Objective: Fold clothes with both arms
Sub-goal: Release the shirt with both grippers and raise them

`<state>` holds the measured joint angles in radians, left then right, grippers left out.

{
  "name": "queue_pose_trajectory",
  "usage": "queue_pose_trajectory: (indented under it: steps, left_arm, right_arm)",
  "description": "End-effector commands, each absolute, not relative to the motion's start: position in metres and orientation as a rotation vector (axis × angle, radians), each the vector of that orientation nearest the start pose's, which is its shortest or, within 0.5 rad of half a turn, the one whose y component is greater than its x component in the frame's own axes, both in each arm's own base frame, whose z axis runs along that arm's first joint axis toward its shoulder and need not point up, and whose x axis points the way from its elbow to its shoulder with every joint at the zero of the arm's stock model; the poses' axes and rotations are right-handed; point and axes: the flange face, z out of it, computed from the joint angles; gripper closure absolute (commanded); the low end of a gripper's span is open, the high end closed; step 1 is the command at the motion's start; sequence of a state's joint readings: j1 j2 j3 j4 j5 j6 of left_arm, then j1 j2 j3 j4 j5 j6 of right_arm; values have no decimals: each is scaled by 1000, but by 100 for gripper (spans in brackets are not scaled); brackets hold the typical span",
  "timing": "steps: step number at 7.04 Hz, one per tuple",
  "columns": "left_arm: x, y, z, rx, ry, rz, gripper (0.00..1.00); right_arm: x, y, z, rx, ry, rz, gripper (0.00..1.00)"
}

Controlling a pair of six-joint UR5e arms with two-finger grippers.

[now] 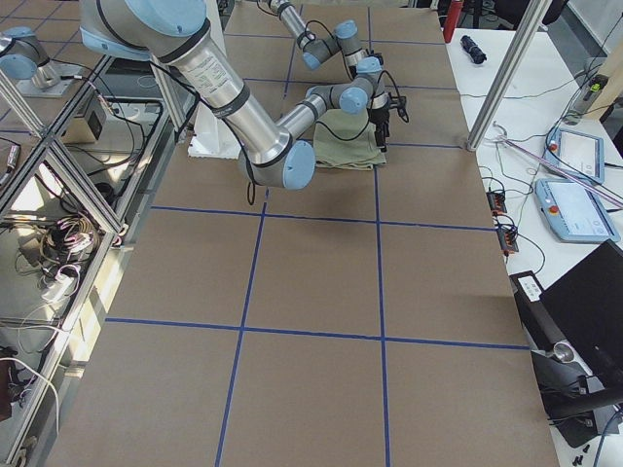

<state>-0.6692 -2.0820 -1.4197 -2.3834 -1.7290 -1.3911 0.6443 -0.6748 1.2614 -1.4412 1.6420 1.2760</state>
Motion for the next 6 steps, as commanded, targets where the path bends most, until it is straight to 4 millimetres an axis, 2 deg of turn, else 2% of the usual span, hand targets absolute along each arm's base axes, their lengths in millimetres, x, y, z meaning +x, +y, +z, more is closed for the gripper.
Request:
queue_pose_trajectory:
  steps: [1,2,3,4,5,6]
  left_arm:
    - [476,-535,347,381,1109,-310,98]
    - [476,-534,348,399,1093,-272,1]
    - [461,-544,347,440,1068,-225,0]
    - [430,-558,336,466,1028,-129,0]
    - [373,-553,341,473,960,-14,0]
    - [315,-550,343,484,901,84,0]
  right_arm:
    - [-562,-580,228,260,-666,301,0]
    - [-560,-580,228,269,-665,277,0]
    - [-549,-585,227,270,-670,235,0]
    - [-521,-604,229,226,-703,163,0]
    - [-480,-613,251,211,-721,90,0]
    - [-411,-619,287,205,-727,4,0]
